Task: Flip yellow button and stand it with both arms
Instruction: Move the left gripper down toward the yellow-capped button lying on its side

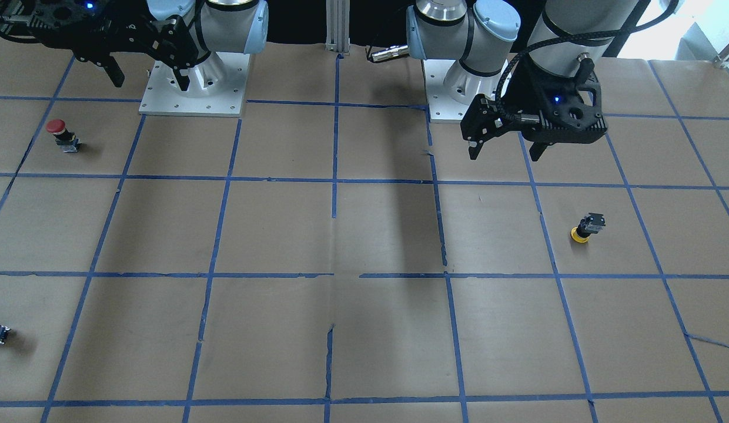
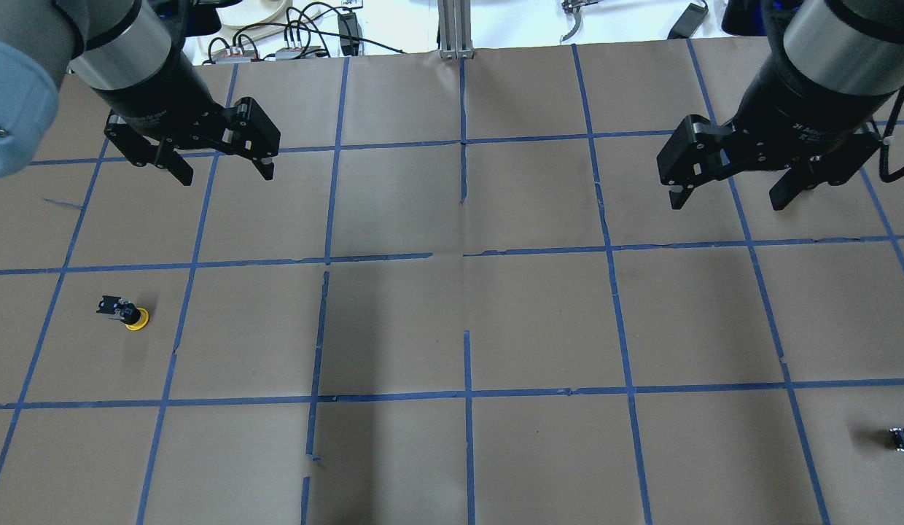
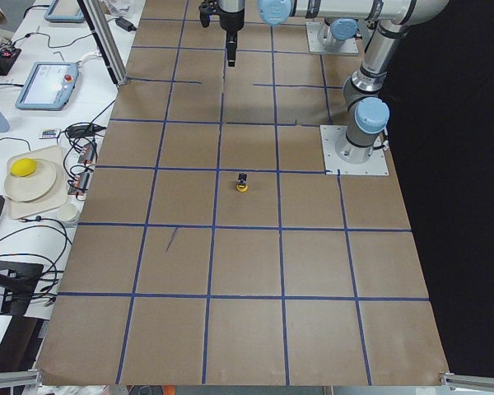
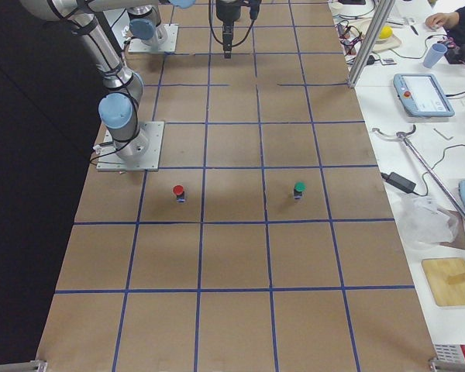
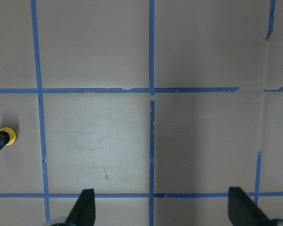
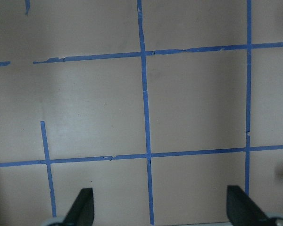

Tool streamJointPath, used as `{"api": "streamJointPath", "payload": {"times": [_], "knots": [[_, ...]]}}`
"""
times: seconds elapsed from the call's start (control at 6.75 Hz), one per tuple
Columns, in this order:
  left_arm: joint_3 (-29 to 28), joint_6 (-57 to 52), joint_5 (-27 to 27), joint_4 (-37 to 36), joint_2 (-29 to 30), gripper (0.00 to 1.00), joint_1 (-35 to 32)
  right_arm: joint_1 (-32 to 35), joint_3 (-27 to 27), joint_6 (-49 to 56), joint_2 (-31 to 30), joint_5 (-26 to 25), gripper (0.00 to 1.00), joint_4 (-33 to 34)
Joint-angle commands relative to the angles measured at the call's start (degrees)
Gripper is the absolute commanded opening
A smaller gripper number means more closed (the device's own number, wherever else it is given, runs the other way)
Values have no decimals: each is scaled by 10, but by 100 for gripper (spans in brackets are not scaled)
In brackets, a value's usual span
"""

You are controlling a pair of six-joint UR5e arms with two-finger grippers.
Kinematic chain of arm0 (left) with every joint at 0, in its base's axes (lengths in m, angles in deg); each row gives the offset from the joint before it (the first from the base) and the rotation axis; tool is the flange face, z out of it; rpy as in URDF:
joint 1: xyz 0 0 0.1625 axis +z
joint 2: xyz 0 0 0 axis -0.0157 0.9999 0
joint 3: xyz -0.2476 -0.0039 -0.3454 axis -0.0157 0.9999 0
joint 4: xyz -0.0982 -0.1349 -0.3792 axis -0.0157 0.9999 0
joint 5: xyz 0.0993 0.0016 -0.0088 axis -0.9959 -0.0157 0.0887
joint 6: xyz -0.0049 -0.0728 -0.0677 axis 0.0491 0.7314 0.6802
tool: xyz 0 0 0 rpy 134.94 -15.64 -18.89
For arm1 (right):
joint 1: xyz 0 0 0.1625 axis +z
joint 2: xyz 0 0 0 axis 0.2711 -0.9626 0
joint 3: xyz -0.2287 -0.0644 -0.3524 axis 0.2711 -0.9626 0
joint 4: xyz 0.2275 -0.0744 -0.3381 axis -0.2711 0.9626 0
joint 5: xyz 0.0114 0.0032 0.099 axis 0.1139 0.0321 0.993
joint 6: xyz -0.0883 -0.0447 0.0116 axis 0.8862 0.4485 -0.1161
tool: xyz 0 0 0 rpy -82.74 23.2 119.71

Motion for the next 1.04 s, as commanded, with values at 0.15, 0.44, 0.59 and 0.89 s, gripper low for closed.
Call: {"api": "streamJointPath", "payload": {"times": [0.15, 0.44, 0.59, 0.89], "knots": [[1, -12, -16, 29, -8, 100, 26, 0, 0, 0, -1, 0, 100, 9], [31, -91, -31, 83, 7, 100, 167, -1, 0, 0, 0, -1, 100, 10], [57, -139, -65, 71, 20, 100, 219, -1, 0, 1, 0, -2, 100, 10], [96, -235, -65, -38, 67, 100, 274, 0, 0, 2, 0, -3, 100, 10]]}}
